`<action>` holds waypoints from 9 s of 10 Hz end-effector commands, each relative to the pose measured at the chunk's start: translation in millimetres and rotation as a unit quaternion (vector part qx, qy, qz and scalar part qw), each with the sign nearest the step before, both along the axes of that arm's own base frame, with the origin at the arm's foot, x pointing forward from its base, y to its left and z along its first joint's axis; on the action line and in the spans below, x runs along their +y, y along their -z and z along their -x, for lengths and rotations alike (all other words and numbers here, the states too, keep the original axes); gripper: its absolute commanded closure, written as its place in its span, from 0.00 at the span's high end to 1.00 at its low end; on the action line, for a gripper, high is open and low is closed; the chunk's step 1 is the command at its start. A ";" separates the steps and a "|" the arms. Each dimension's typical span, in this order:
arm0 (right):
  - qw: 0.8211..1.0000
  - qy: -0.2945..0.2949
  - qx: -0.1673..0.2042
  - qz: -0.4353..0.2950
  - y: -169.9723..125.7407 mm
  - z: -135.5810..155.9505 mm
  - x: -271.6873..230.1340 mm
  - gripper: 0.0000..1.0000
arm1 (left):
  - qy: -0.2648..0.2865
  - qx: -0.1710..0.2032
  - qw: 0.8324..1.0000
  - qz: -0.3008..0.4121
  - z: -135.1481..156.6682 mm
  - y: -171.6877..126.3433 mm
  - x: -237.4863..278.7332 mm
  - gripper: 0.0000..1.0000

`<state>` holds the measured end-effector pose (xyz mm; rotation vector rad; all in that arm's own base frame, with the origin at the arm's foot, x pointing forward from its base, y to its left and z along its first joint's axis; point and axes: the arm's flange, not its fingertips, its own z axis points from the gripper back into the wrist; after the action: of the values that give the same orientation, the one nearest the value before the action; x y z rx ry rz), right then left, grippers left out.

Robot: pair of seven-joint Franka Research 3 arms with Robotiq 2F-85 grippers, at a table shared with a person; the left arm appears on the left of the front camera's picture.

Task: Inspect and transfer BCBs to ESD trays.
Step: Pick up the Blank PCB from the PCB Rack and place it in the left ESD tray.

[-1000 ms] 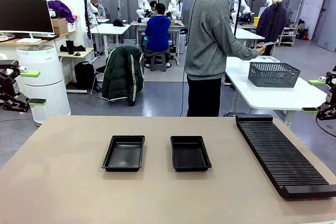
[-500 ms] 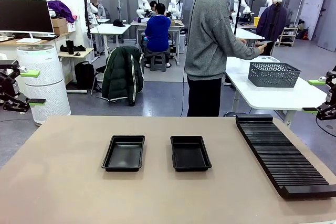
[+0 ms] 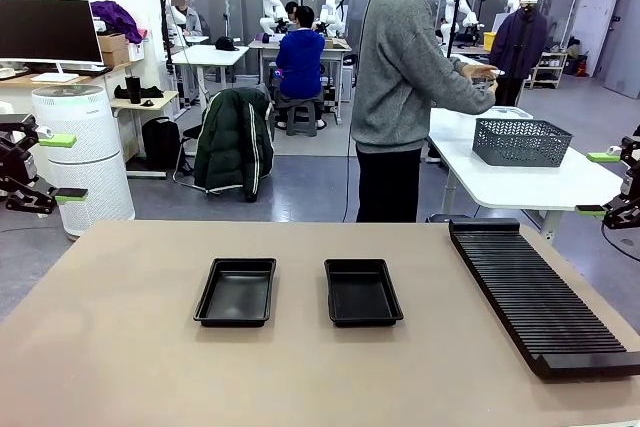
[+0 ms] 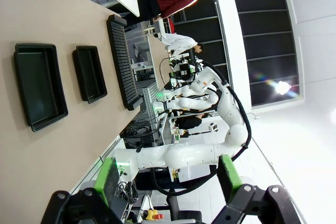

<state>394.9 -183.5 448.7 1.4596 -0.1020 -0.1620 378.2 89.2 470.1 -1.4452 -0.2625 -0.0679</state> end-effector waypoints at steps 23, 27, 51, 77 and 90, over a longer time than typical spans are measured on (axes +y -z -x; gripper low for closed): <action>1.000 -0.001 -0.001 0.002 -1.5 -0.2 -0.5 1.00 | 0.000 0.000 1.000 0.000 -0.9 -0.7 0.5 1.00; 1.000 -0.001 -0.001 0.002 -1.5 -0.2 -0.5 1.00 | 0.000 0.000 1.000 0.000 -0.9 -0.7 0.5 1.00; 1.000 -0.001 -0.001 0.002 -1.5 -0.2 -0.5 1.00 | 0.000 0.000 1.000 0.000 -0.9 -0.7 0.5 1.00; 0.505 -0.445 -0.555 0.489 -160.2 -72.9 34.3 1.00 | 0.000 0.000 1.000 0.000 -0.9 -0.7 0.5 1.00; 0.484 -0.465 -0.561 0.484 -111.0 -88.8 52.4 1.00 | 0.000 0.000 1.000 0.000 -0.9 -0.7 0.5 1.00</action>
<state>485.5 -138.3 573.6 0.1000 -0.3805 1.5406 379.0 87.9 470.4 -1.4433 -0.2601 -0.0712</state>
